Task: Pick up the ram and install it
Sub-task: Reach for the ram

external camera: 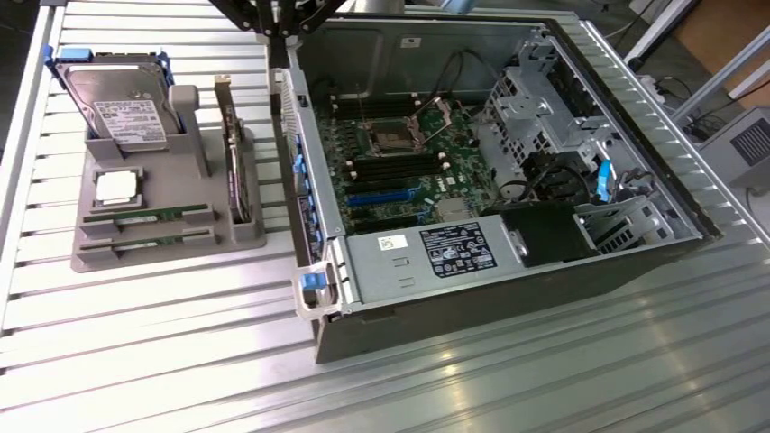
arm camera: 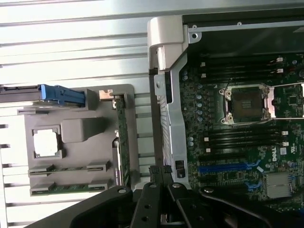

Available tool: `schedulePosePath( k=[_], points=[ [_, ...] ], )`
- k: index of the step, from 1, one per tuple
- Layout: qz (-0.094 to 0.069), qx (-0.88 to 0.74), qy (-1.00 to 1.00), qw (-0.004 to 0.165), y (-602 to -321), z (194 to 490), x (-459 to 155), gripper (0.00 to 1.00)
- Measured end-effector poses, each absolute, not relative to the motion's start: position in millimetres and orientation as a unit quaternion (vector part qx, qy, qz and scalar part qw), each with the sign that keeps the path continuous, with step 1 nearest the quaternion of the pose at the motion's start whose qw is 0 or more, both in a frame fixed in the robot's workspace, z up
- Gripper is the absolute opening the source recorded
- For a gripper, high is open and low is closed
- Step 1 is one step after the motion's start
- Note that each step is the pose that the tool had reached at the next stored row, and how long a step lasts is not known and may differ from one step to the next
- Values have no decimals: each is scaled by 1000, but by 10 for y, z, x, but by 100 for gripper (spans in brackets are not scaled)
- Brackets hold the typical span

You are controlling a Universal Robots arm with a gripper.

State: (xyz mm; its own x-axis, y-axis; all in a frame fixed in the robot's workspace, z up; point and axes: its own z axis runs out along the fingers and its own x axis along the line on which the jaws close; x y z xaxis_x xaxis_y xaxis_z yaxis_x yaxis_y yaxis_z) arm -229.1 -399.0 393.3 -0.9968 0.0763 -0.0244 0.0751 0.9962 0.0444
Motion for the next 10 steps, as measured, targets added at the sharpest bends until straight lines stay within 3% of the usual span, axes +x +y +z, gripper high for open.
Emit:
schedulePosePath(
  k=[10],
  points=[
    [22,38,999,13,-3990,3933,-2391,10]
  ],
)
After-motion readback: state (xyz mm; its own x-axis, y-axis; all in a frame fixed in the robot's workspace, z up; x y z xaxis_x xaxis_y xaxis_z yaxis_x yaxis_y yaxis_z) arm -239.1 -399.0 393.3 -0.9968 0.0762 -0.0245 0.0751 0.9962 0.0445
